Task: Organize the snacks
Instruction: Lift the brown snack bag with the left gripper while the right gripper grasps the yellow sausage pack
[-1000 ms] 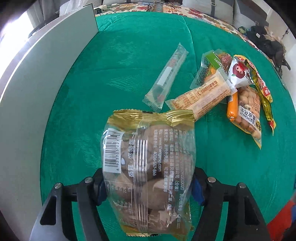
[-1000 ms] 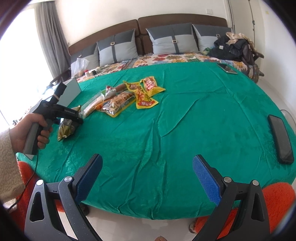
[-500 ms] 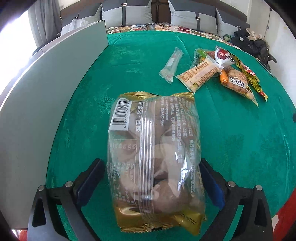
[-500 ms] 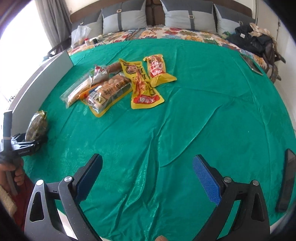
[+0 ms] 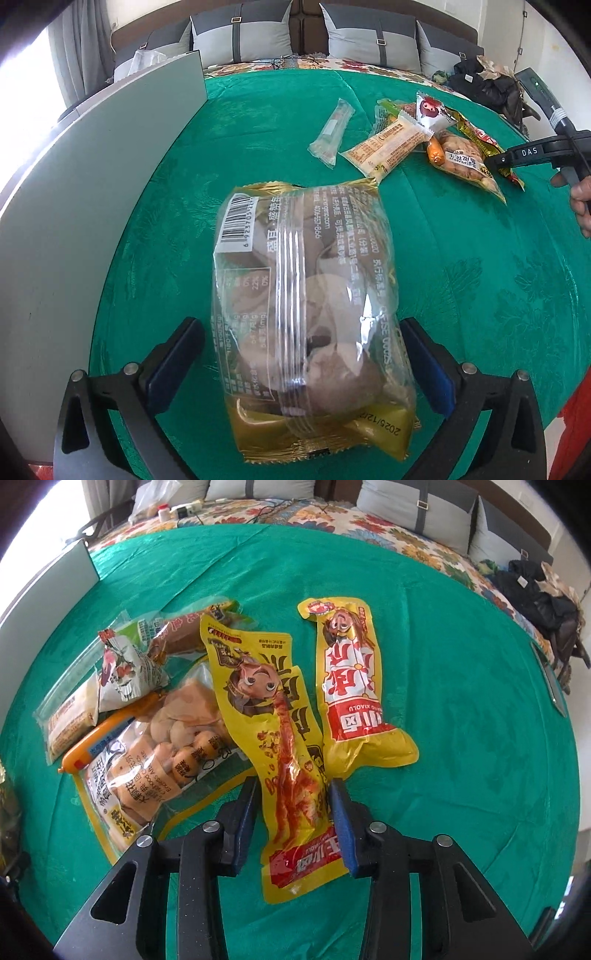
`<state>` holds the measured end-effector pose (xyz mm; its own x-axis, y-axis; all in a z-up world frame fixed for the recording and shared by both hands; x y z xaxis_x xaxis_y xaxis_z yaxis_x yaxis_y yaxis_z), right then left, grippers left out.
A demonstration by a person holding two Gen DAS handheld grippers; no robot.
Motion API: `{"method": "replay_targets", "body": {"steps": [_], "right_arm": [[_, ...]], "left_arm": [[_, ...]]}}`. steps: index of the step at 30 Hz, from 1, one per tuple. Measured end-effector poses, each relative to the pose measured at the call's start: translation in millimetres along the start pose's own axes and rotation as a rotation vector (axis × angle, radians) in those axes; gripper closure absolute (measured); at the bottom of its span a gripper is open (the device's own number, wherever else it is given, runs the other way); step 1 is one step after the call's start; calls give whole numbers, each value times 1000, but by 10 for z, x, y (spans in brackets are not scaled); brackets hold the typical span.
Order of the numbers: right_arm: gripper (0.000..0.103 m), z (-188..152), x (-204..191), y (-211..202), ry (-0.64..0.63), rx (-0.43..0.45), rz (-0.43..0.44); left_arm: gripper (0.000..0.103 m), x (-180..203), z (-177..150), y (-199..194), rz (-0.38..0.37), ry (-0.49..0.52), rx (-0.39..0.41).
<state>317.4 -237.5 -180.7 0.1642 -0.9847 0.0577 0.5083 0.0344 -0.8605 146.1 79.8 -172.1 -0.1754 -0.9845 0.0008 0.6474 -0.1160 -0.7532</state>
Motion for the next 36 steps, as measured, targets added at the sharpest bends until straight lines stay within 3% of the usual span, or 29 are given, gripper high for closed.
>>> {"method": "replay_targets", "body": {"steps": [1, 3, 7, 10, 13, 14, 15, 17, 19, 20, 27, 29, 31, 36], "right_arm": [[71, -10, 28, -14, 28, -5, 8], [74, -59, 54, -66, 97, -33, 58], [83, -321, 47, -371, 350, -75, 295], [83, -686, 69, -588, 559, -113, 471], [83, -1092, 321, -652, 725, -130, 495], [81, -1200, 454, -675, 787, -106, 486], [71, -1285, 602, -697, 804, -85, 430], [63, -1375, 841, -789, 780, -36, 314], [38, -1412, 970, -881, 749, -17, 245], [34, -1410, 997, -928, 729, -6, 210], [31, -1158, 716, -840, 372, 39, 59], [27, -1189, 556, -728, 283, 26, 10], [17, -1211, 434, -702, 202, 69, -61], [9, -1279, 378, -742, 198, 173, -89]], "left_arm": [[0, 1, 6, 5, 0, 0, 1], [0, 0, 20, 12, 0, 0, 0], [0, 2, 30, 21, -1, 0, 0], [0, 4, 40, 34, 0, -2, -1], [0, 11, 53, 50, 2, -5, -1], [0, 12, 55, 51, 2, -5, -2], [0, 11, 52, 49, 2, -4, -2], [0, 12, 55, 53, 1, -4, -3], [0, 11, 55, 55, 2, -4, -2], [0, 9, 55, 54, 2, -5, -1], [0, 14, 50, 73, 2, -3, 17], [0, 13, 46, 67, 2, -3, 23], [0, 14, 41, 66, 3, -3, 26], [0, 17, 45, 66, 4, -4, 28]]}}
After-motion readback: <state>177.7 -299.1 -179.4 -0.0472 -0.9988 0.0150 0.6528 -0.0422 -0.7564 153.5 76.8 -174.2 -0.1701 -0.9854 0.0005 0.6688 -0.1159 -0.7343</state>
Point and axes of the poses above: each gripper's, at about its wrist camera, not at the fingertips, and y roughly the way its jaws point, x to its right, z to its top, the point moved 7 cm from there along y, roughly the way its jaws point, and after that the axes turned 9 degrees about x, right-handed, at the moved point
